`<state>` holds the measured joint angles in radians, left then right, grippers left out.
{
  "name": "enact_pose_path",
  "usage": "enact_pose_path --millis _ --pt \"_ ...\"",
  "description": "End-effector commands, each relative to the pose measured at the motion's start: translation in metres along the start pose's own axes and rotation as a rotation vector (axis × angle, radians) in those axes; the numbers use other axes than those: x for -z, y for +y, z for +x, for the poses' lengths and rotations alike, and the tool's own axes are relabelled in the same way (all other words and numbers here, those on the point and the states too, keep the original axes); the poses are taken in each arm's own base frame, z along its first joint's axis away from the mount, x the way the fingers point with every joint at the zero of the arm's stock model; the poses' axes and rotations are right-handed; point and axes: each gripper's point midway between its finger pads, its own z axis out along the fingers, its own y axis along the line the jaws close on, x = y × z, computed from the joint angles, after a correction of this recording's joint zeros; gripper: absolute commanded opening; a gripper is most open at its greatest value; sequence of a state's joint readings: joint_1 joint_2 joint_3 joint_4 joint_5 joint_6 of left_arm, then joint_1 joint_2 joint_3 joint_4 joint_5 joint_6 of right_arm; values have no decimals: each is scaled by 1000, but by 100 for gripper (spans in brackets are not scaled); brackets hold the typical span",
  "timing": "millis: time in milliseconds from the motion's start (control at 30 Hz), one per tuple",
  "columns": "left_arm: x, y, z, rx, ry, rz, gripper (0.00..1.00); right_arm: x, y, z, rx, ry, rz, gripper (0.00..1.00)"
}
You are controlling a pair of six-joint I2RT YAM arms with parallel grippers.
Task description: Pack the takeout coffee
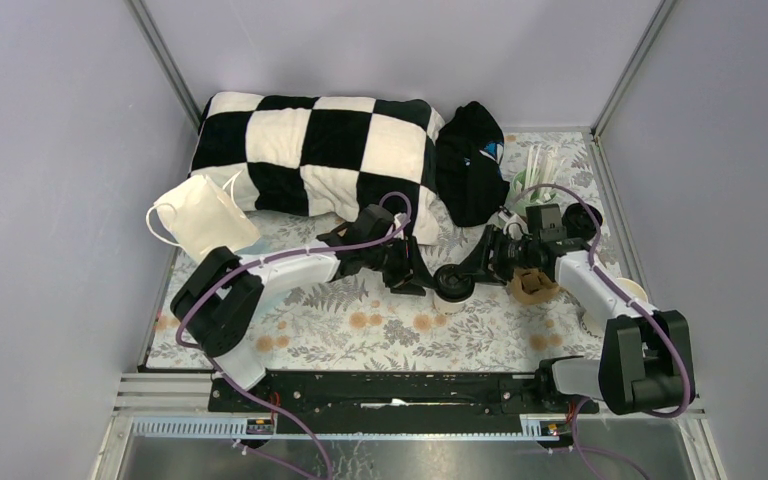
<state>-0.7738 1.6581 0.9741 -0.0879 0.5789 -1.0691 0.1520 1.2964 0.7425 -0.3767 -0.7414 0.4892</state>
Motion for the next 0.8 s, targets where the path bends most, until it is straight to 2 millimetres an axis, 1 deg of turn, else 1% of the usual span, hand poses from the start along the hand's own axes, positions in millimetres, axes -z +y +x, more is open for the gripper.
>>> enact_pose_path --millis 0,67,100,167,233,267,400,533,567,633,667,700,767 --pt "-10 19 -4 -13 -37 -57 44 -22 -27 22 -79 23 -16 50" --pt "-9 31 3 -2 -35 -72 43 -26 -34 27 -88 4 -24 49" --pt "-9 38 6 0 -36 -82 43 -30 -43 35 -103 4 -17 49" --pt "-7 54 12 13 -33 -118 42 -35 -53 45 -130 3 -17 50" --pt "-6 61 18 22 -30 -127 41 -36 -54 43 -108 -9 -22 50" --pt "-6 63 20 18 -33 -131 41 -34 -55 45 -112 -5 -8 52" --pt "-4 65 23 -5 -50 -142 40 -30 -37 32 -69 -19 -48 59" --pt "-5 70 24 -18 -73 -163 40 -43 -27 25 -37 -14 -85 62" --pt "-5 70 25 -18 -71 -161 40 -47 -26 23 -33 -14 -92 62" --pt "0 63 21 -40 -85 -164 41 -48 -26 19 -24 2 -72 62" --pt "4 57 18 -61 -96 -167 42 -46 -23 15 -10 -3 -61 62" --pt "7 46 12 -82 -107 -159 43 -41 -20 12 4 -12 -56 64" --pt "11 31 8 -110 -114 -141 46 -36 -14 11 13 0 -50 67"
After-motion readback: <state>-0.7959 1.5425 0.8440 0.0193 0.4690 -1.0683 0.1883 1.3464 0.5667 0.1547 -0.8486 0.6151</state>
